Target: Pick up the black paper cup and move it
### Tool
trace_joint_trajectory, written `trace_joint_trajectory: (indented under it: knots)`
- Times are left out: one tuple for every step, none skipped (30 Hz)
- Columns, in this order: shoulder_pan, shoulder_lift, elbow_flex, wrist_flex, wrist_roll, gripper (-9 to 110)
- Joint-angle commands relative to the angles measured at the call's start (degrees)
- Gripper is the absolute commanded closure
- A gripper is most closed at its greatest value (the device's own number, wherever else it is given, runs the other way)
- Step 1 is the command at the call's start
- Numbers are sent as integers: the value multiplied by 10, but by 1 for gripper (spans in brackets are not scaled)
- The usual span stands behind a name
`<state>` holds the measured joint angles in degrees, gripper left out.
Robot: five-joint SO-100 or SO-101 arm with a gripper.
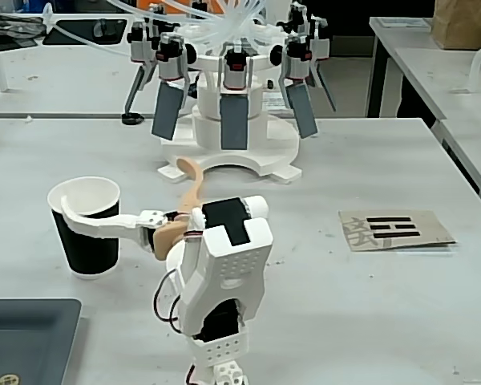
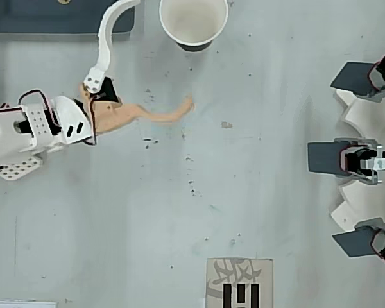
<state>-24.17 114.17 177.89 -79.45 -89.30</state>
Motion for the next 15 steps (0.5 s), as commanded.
trace_joint_trajectory:
  knots:
    - [-12, 17, -6, 15, -7, 47]
    - [-16, 13, -10, 19, -9, 47]
    - [-21, 8, -14, 19, -11, 47]
    - [-26, 1, -19, 19, -11, 47]
    - [-33, -6, -25, 20, -11, 47]
    - [-41, -13, -33, 24, -11, 47]
    - [-51, -22, -44, 27, -11, 47]
    - [-59, -31, -55, 29, -11, 47]
    - [-66, -41, -70, 31, -11, 47]
    - [-71, -52, -85, 33, -12, 47]
    - [-75, -64, -103, 33, -13, 47]
    - [-76, -77, -120, 35, -13, 47]
    - [-76, -90, -134, 35, -13, 47]
    - [-76, -103, -147, 36, -13, 47]
    - [-76, -115, -158, 36, -13, 47]
